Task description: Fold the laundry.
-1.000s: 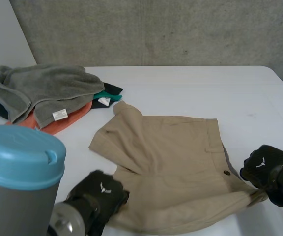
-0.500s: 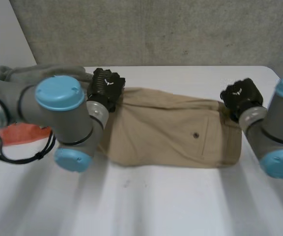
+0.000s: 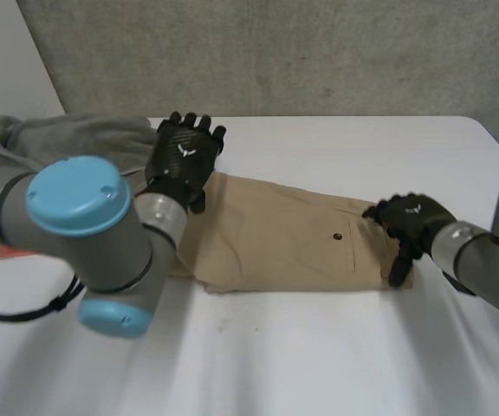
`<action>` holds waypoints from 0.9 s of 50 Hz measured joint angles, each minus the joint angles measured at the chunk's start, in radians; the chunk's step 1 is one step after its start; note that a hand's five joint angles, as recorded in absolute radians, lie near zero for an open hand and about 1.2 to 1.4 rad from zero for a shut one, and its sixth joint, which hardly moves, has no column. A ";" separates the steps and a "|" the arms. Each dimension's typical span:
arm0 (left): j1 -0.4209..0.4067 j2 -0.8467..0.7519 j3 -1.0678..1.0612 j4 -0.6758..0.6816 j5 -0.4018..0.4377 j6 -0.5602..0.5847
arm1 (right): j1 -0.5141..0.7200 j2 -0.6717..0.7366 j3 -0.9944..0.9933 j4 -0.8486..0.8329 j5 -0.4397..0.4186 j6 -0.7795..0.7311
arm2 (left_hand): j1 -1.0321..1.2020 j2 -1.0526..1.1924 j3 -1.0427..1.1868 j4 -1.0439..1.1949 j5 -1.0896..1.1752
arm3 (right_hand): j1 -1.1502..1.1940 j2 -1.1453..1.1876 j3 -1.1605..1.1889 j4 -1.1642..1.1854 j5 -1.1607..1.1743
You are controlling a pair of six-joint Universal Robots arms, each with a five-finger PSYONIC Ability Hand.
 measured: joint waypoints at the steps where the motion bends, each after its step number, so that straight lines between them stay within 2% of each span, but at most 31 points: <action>1: -0.001 0.019 -0.028 0.000 0.001 -0.020 | -0.011 -0.004 0.016 0.007 -0.012 0.004 | 0.000 0.000 0.000 0.000 0.000 | 0.003 0.000 0.003 0.003 0.003; 5: -0.005 0.060 -0.095 0.000 0.002 -0.087 | -0.036 -0.009 0.062 -0.008 -0.031 0.009 | 0.000 0.000 0.000 0.000 0.000 | 0.067 0.088 0.092 0.087 0.083; 9: -0.007 0.072 -0.124 0.001 0.001 -0.145 | -0.050 0.003 0.100 -0.083 -0.028 0.006 | 0.000 0.000 0.000 0.000 0.000 | 0.550 0.598 0.594 0.592 0.586; 10: -0.007 0.072 -0.125 0.001 0.001 -0.153 | -0.052 0.007 0.105 -0.105 -0.020 0.003 | 0.000 0.000 0.000 0.000 0.000 | 0.709 0.810 0.799 0.798 0.785; 13: -0.007 0.071 -0.126 0.000 0.000 -0.167 | -0.064 0.012 0.110 -0.157 0.015 -0.009 | 0.000 0.000 0.000 0.000 0.000 | 0.815 0.955 0.947 0.964 0.910; 17: -0.007 0.077 -0.124 -0.001 0.000 -0.170 | -0.097 -0.011 0.116 -0.206 0.077 -0.056 | 0.000 0.000 0.000 0.000 0.000 | 0.820 0.956 0.950 0.980 0.923; 20: -0.006 0.099 -0.126 -0.002 0.000 -0.169 | -0.148 -0.065 0.127 -0.231 0.117 -0.147 | 0.000 0.000 0.000 0.000 0.000 | 0.840 0.956 0.950 0.981 0.926; 25: -0.004 0.135 -0.135 -0.002 0.000 -0.167 | -0.209 -0.130 0.138 -0.253 0.136 -0.301 | 0.000 0.000 0.000 0.000 0.000 | 0.841 0.956 0.950 0.983 0.934; 29: -0.001 0.158 -0.146 -0.002 0.000 -0.168 | -0.158 -0.155 0.138 -0.290 0.118 -0.363 | 0.000 0.000 0.000 0.000 0.000 | 0.850 0.956 0.957 0.984 0.937; 32: 0.001 0.172 -0.153 -0.002 -0.001 -0.169 | -0.043 -0.158 0.140 -0.356 0.070 -0.369 | 0.000 0.000 0.000 0.000 0.000 | 0.850 0.956 0.963 0.984 0.937; 34: 0.003 0.179 -0.156 -0.002 -0.001 -0.171 | 0.061 -0.155 0.153 -0.424 0.009 -0.367 | 0.000 0.000 0.000 0.000 0.000 | 0.851 0.956 0.975 0.984 0.938; 40: 0.004 0.196 -0.158 -0.002 -0.002 -0.183 | 0.270 -0.121 0.215 -0.584 -0.162 -0.369 | 0.000 0.000 0.000 0.000 0.000 | 0.840 0.928 0.945 0.950 0.915; 41: 0.003 0.198 -0.157 -0.002 -0.002 -0.186 | 0.294 -0.107 0.225 -0.602 -0.186 -0.371 | 0.000 0.000 0.000 0.000 0.000 | 0.800 0.841 0.854 0.857 0.836; 42: 0.003 0.200 -0.155 -0.002 -0.002 -0.190 | 0.318 -0.088 0.235 -0.619 -0.211 -0.374 | 0.000 0.000 0.000 0.000 0.000 | 0.612 0.637 0.654 0.675 0.653; 45: 0.002 0.204 -0.145 -0.002 -0.002 -0.197 | 0.351 -0.051 0.250 -0.641 -0.245 -0.376 | 0.000 0.000 0.000 0.000 0.000 | 0.202 0.234 0.255 0.256 0.223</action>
